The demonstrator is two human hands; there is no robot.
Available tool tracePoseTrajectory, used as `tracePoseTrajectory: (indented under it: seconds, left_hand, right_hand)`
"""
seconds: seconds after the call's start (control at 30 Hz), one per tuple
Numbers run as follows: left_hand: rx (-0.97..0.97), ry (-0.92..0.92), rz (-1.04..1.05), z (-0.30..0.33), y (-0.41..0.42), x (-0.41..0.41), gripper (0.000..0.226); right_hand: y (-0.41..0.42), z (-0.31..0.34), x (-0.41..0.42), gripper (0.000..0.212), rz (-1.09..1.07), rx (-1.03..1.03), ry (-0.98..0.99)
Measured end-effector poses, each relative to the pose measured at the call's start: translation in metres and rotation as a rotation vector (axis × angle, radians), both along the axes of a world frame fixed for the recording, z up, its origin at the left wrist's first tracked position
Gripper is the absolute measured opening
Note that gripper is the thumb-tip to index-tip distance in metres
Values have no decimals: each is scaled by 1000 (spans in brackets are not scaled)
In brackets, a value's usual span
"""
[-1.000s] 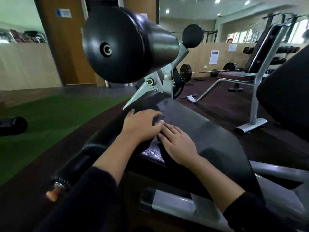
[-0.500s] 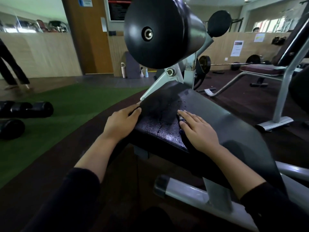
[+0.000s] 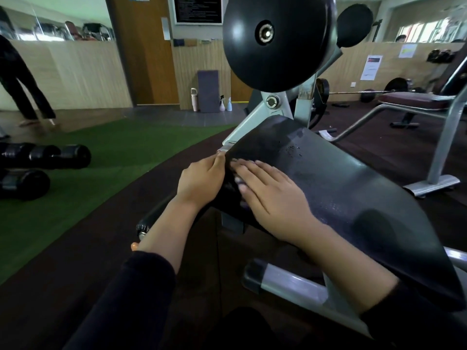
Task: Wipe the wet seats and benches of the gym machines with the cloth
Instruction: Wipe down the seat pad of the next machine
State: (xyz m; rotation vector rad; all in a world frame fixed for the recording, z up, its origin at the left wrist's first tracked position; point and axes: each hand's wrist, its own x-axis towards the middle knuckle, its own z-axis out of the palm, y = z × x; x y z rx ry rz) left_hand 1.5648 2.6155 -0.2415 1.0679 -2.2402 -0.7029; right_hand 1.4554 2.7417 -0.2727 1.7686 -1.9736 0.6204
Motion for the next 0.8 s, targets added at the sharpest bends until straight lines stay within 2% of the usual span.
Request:
tracePoseTrajectory:
  seconds: [0.1,0.2,0.27,0.43,0.6,0.7,0.8]
  left_hand:
    - [-24,-19,6,-3,-1,0,44]
    - [-27,-7,13,-4,0,0,45]
    - [-10,7,19,-3,0,0,47]
    - [22,52,25,-3,2,0,59]
    - [-5,81,52,-3,4,-2,59]
    - [-11,89,66,-4,4,-2,54]
    - [-26,97,64,-4,5,-2,51]
  right_hand:
    - [32,-7,-36,47,18,41,19]
    - [27,4,-64,43,-35,109,-207]
    - [3,12,-68,43,-104,135,-289]
    - [-48,21,-35,43,-49,112,-235]
    - [9,1,-22,48,133,105,-18]
    - [36,-6,-59,48,151,140,-106]
    - [20,3,-82,47,71,136,-253]
